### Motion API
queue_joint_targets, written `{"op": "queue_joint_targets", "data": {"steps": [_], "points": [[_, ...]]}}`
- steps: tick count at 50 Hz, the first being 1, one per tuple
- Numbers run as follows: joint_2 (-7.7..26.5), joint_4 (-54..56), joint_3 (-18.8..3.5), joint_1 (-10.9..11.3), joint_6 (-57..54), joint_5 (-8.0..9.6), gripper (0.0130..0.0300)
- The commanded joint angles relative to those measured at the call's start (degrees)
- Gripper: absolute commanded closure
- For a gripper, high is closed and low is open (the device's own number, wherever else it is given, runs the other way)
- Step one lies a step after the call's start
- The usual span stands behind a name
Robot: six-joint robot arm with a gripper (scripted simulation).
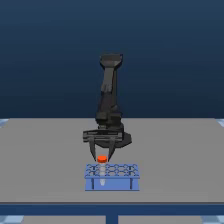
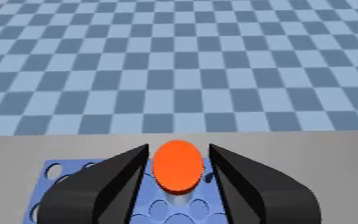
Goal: Pick up the centrifuge tube on the rack
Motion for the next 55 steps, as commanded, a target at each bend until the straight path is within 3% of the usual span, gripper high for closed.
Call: {"op": "queue_joint_targets", "data": {"steps": [1,13,29,30,55], "points": [[0.54,2.11,0.3,0.0,-2.95,-1.38,0.013],[1.48,4.75,0.76,0.0,-5.68,-2.59,0.013],[1.63,5.11,0.83,0.0,-6.06,-2.78,0.013],[1.63,5.11,0.83,0.0,-6.06,-2.78,0.03],[1.56,4.91,0.8,-0.02,-5.86,-2.63,0.03]]}}
